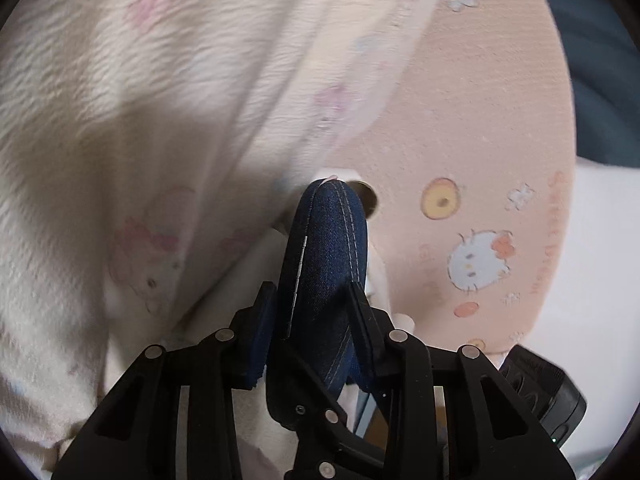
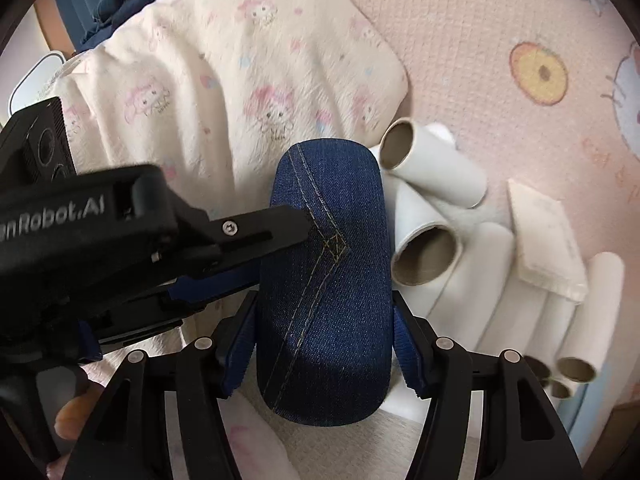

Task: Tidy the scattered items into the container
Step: 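Close the left gripper on the denim glasses case and lift it, then carry the denim glasses case with the left gripper to the cardboard box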

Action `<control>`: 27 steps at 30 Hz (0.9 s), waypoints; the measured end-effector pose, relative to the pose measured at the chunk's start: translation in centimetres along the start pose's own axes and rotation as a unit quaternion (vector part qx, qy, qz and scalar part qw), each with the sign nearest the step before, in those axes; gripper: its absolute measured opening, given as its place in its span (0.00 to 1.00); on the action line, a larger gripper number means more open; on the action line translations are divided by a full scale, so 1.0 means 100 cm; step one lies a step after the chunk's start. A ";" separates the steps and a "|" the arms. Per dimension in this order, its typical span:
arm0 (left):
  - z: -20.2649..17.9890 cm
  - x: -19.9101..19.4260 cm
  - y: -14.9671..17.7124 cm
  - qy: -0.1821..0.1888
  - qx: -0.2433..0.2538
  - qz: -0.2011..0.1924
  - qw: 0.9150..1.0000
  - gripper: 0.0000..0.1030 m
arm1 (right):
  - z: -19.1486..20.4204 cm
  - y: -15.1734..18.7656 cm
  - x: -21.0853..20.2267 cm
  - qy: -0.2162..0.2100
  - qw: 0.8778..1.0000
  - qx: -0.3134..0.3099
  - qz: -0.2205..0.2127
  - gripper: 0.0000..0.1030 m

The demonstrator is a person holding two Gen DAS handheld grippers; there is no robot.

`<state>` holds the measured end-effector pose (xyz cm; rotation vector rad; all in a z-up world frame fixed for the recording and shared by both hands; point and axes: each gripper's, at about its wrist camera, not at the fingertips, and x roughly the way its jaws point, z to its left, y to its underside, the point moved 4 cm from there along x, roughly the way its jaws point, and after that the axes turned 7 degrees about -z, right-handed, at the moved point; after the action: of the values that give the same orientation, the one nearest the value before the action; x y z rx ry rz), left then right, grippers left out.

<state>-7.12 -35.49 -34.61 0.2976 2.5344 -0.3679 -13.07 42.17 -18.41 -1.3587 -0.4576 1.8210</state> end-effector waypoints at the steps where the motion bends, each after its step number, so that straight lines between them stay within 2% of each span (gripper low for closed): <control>1: -0.001 -0.002 0.001 0.003 0.003 -0.001 1.000 0.38 | 0.001 0.001 -0.004 0.004 1.000 -0.004 -0.003 0.58; 8: -0.021 -0.013 0.021 0.018 0.027 0.006 0.999 0.38 | -0.008 0.009 -0.036 0.009 1.000 -0.018 -0.023 0.58; 13: -0.044 -0.025 0.046 0.031 0.059 0.022 0.998 0.37 | -0.022 0.016 -0.069 0.024 0.999 -0.002 -0.037 0.58; 19: -0.097 -0.042 0.080 0.044 0.132 0.030 0.990 0.34 | -0.024 0.023 -0.115 0.059 0.996 -0.008 -0.069 0.58; 27: -0.148 -0.055 0.108 0.067 0.178 0.043 0.981 0.34 | -0.041 0.034 -0.180 0.075 0.990 0.011 -0.118 0.58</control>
<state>-6.87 -21.36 -21.71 0.5842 2.5654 -0.7930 -8.78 25.46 -10.91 -1.3537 -0.4949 1.5174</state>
